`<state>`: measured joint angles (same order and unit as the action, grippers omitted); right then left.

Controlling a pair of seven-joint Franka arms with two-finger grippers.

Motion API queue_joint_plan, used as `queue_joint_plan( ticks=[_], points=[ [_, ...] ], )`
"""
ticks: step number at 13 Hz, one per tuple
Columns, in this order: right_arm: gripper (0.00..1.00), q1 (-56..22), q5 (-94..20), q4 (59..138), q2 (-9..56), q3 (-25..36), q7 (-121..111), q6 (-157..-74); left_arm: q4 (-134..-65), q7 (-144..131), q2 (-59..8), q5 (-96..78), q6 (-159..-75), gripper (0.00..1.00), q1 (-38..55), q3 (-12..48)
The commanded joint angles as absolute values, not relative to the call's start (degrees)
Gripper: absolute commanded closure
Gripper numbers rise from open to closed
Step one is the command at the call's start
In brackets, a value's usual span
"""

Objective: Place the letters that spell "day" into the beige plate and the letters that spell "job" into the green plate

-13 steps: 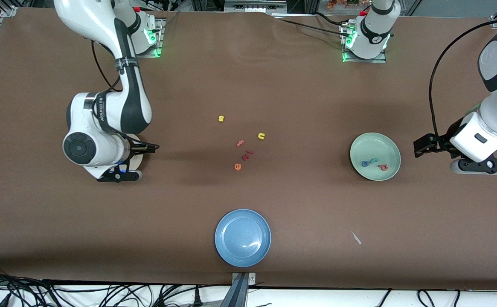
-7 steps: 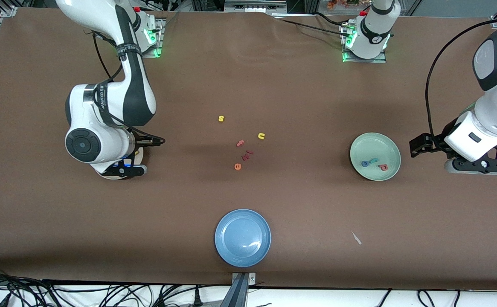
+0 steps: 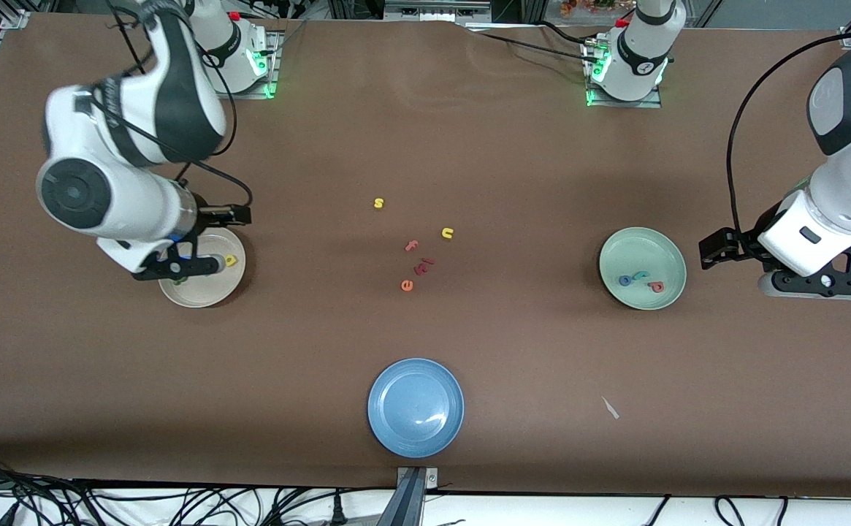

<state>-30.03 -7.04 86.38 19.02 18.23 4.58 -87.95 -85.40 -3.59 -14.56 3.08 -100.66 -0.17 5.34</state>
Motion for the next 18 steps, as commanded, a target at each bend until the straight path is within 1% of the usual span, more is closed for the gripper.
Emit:
queue_joint_plan(
  ticks=[1, 4, 6, 10, 13, 16, 18],
  points=[
    [0.0, -21.0, -4.3, 91.4, 11.0, 10.6, 4.9, -88.3, -85.7, -2.3, -13.9, 2.0, -100.8, 0.0, 0.2, 4.7],
    [0.0, -14.2, -1.2, 92.4, 5.6, 7.7, 3.3, -87.4, -85.7, -2.5, -13.9, 1.9, -100.8, 0.0, 0.4, 4.7],
    [0.0, -11.9, 1.7, 93.0, 3.5, 7.3, 1.8, -87.3, -85.7, -2.6, -13.9, 1.8, -100.8, 0.0, 0.4, 4.7],
    [0.0, -6.9, 1.9, 92.9, 1.8, 5.0, -1.4, -88.0, -85.7, -2.7, -13.9, 1.8, -100.8, 0.0, 0.6, 4.7],
    [0.0, -4.1, 1.6, 92.7, 1.8, 3.3, -1.4, -88.9, -85.7, -2.7, -13.9, 1.8, -100.8, 0.0, 0.6, 4.7],
    [0.0, -3.6, 1.7, 92.8, 1.8, 2.3, -1.2, -91.0, -85.7, -2.7, -13.9, 1.8, -100.8, 0.0, 0.6, 4.7],
    [0.0, -1.9, 1.5, 92.9, 1.7, 1.1, -1.2, -92.0, -85.7, -2.6, -14.0, 1.8, -100.8, 0.0, 0.5, 4.7]
  ],
)
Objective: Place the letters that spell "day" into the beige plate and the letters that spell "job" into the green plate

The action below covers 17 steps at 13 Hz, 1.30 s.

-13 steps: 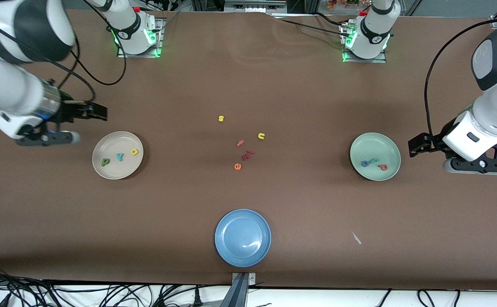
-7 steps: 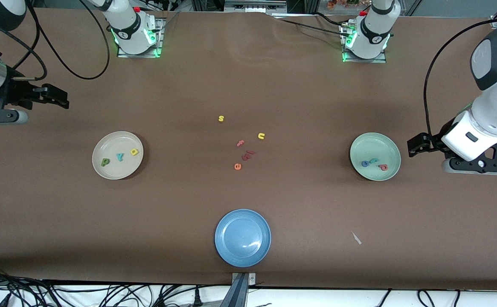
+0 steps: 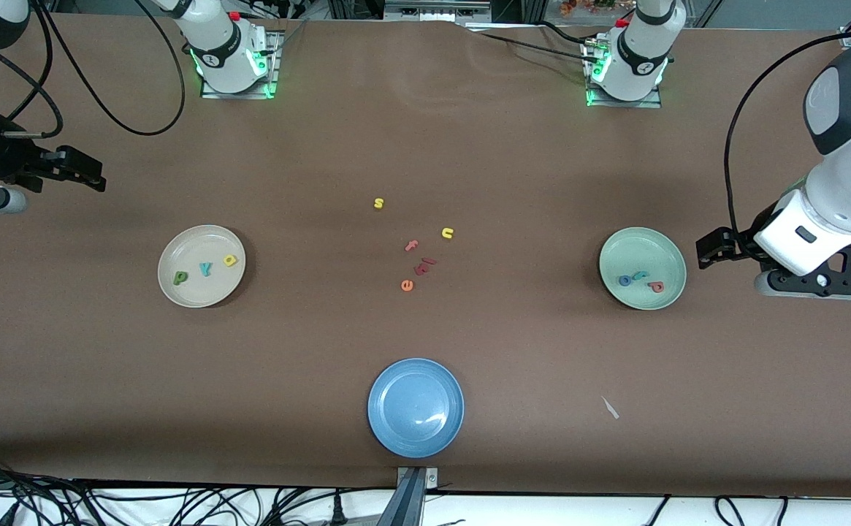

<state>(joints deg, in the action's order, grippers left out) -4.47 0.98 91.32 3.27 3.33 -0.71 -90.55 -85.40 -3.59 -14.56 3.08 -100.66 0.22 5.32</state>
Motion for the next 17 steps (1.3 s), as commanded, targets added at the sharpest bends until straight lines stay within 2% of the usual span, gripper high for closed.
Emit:
queue_joint_plan(
  ticks=[1, 17],
  points=[
    [0.0, -0.4, 1.5, 92.9, 1.6, -0.5, -1.1, -91.9, -85.7, -2.6, -14.0, 1.8, -100.8, 0.0, 0.5, 4.7],
    [0.0, 0.4, 1.4, 91.3, 4.3, 0.1, -1.5, -90.9, -85.6, 4.9, -14.0, -0.9, -95.9, 0.0, 0.0, 4.7]
  ],
)
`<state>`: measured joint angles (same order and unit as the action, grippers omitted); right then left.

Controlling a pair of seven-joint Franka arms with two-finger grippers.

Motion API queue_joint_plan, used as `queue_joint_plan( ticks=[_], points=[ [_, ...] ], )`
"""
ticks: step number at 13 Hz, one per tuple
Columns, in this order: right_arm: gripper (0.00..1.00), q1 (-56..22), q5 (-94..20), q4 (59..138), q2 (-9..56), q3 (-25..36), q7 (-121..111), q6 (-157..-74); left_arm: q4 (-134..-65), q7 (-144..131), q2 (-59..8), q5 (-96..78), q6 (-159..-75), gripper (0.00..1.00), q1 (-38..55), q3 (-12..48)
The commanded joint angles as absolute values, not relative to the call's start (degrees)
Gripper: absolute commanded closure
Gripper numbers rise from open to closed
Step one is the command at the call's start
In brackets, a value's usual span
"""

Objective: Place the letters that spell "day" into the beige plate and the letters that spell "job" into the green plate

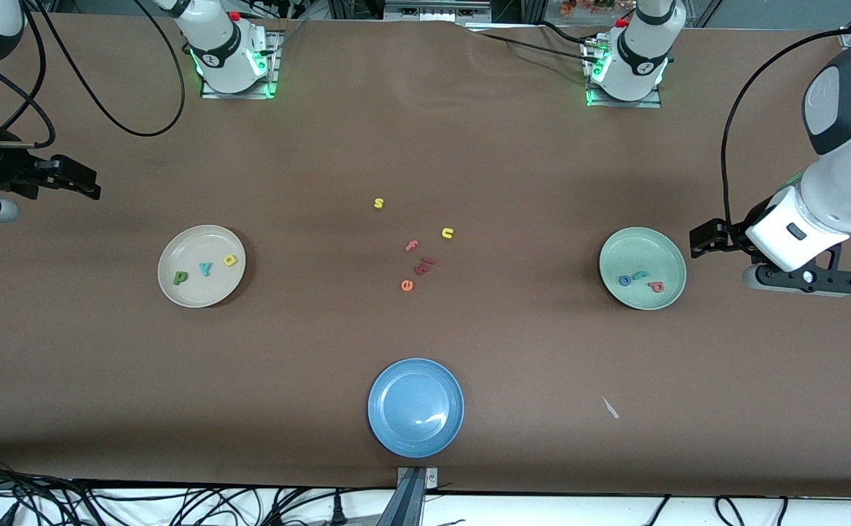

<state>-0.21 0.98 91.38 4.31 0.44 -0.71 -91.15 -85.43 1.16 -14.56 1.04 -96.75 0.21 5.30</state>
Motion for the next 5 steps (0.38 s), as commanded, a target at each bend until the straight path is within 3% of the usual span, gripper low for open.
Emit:
queue_joint_plan(
  ticks=[1, 5],
  points=[
    [0.0, 0.4, 1.3, 91.3, 4.3, 0.1, -1.5, -90.9, -85.6, 5.0, -14.1, -1.0, -95.9, 0.0, -0.1, 4.7],
    [0.0, 0.4, 1.3, 91.3, 4.3, 0.1, -1.5, -90.6, -85.6, 5.0, -14.3, -0.8, -95.9, 0.0, -0.1, 4.7]
  ],
)
